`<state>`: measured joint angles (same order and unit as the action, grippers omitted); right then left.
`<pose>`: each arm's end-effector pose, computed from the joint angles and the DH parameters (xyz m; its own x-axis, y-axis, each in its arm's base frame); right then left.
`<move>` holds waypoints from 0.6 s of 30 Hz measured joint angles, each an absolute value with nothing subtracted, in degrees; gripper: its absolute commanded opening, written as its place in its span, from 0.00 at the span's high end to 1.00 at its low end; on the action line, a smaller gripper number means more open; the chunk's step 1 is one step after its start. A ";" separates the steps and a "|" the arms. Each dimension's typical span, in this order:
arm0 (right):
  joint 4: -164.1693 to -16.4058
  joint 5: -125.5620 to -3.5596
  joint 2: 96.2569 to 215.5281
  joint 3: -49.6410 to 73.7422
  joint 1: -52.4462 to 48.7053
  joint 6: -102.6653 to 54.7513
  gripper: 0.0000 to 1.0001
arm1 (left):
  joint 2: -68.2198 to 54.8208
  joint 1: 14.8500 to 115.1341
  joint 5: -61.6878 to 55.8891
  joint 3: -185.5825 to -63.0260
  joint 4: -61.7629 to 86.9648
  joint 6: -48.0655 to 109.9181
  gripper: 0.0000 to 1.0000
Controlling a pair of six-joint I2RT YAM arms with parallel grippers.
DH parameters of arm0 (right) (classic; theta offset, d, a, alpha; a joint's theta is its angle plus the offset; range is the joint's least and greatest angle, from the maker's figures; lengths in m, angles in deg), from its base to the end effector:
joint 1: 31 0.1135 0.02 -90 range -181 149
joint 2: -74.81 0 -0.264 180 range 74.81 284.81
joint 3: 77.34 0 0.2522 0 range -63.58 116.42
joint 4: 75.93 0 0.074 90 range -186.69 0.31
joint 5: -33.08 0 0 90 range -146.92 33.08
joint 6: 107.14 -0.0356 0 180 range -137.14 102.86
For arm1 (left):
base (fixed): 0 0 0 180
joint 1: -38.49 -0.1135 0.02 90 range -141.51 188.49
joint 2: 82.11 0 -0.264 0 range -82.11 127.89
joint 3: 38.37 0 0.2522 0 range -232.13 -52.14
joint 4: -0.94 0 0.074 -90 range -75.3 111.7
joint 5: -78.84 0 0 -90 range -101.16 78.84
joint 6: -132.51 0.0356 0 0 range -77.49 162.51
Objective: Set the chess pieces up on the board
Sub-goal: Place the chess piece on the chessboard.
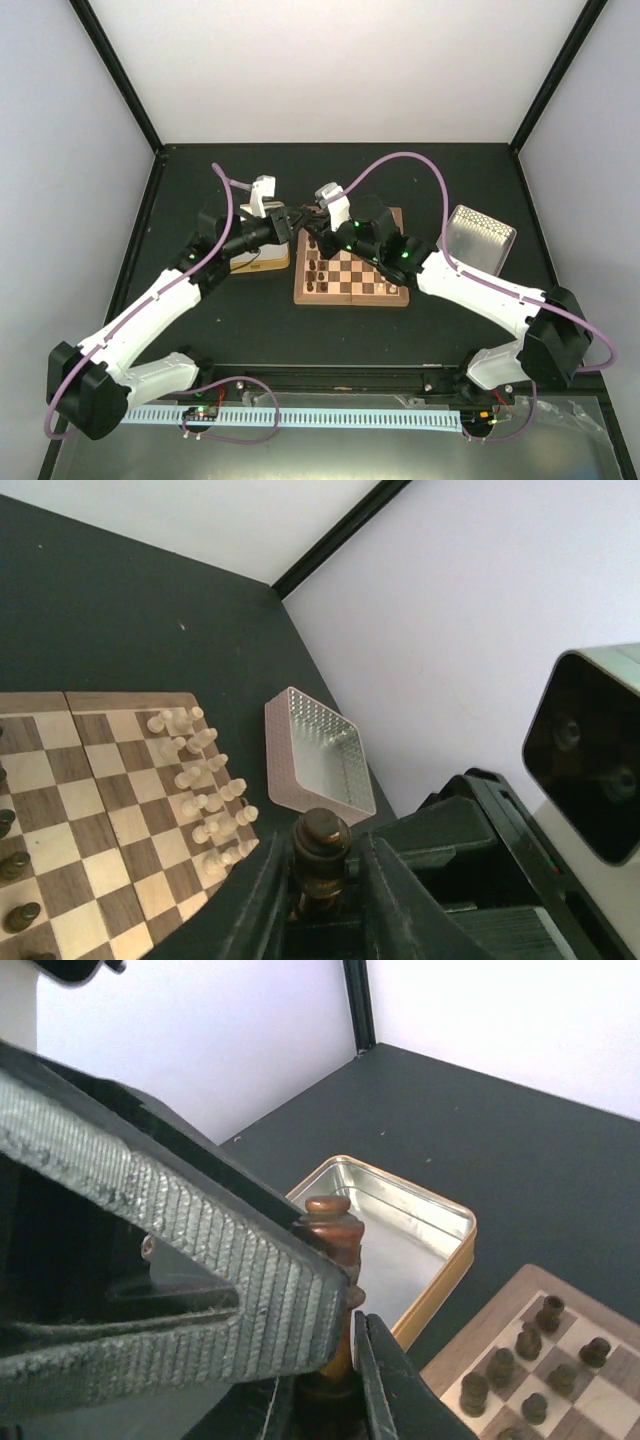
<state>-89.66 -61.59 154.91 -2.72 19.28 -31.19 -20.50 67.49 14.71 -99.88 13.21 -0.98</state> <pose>0.2080 0.2549 0.3135 -0.4020 -0.1052 -0.9096 -0.7403 0.6219 0.2552 0.2113 -0.1349 0.3226 -0.6927 -0.3241 -0.6443 0.4580 0.4925 -0.7401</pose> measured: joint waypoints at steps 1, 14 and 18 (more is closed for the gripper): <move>-89.66 -61.50 154.91 -2.72 19.18 -30.46 0.99 | -20.55 67.46 14.90 -99.88 13.23 -0.56 0.65; -89.29 -71.64 149.60 -8.10 18.37 -10.29 0.99 | -19.87 62.02 29.74 -109.70 31.61 8.49 0.48; -89.18 -75.12 148.76 -8.73 18.34 -6.75 0.99 | -17.68 61.30 35.54 -111.05 36.31 10.08 0.54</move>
